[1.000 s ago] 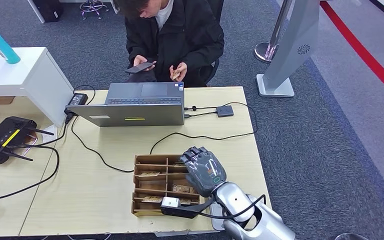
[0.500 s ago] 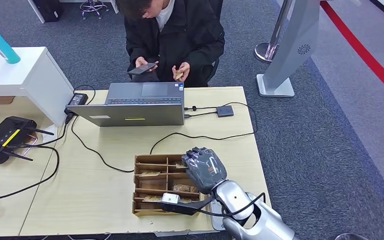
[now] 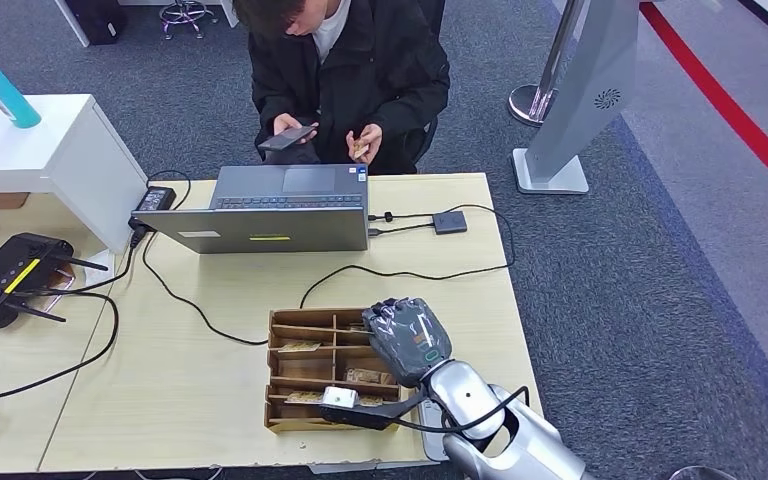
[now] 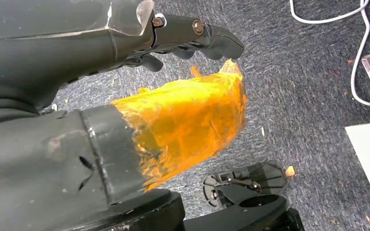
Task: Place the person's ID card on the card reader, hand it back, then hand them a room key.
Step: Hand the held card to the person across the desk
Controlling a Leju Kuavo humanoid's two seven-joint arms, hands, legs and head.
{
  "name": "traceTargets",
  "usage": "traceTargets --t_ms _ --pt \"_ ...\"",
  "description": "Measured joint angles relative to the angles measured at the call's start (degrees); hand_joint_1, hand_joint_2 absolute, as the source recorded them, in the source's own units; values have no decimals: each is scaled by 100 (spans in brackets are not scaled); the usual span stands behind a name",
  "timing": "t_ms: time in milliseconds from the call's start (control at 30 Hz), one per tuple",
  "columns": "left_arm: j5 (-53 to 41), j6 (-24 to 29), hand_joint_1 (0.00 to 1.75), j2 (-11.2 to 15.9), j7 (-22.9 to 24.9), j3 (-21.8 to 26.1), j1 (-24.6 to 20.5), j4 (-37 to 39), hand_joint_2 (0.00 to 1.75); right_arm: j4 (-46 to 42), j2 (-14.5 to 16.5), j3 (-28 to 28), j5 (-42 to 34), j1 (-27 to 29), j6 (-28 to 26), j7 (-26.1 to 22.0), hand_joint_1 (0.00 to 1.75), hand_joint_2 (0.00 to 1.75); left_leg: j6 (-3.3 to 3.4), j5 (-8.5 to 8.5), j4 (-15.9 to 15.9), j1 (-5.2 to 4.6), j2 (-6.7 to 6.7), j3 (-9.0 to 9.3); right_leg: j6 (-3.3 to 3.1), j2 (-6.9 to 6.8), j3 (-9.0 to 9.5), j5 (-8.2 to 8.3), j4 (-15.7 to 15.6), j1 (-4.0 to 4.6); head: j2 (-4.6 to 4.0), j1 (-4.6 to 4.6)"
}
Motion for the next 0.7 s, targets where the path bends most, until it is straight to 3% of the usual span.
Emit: traceTargets --t_ms 167,300,700 --pt "-2 0 0 0 0 -5 0 -1 0 21 15 -1 0 -4 -1 -1 149 175 0 0 0 0 0 1 0 0 0 0 0 0 0 1" --pt "0 1 0 0 1 -30 1 -14 0 24 20 -8 28 -4 -61 -30 171 175 0 0 0 0 0 1 0 0 0 0 0 0 0 0" --pt "42 2 0 -1 1 -50 4 -44 0 -101 21 -97 76 53 -231 -93 175 175 0 0 0 0 0 0 0 0 -1 0 0 0 0 1"
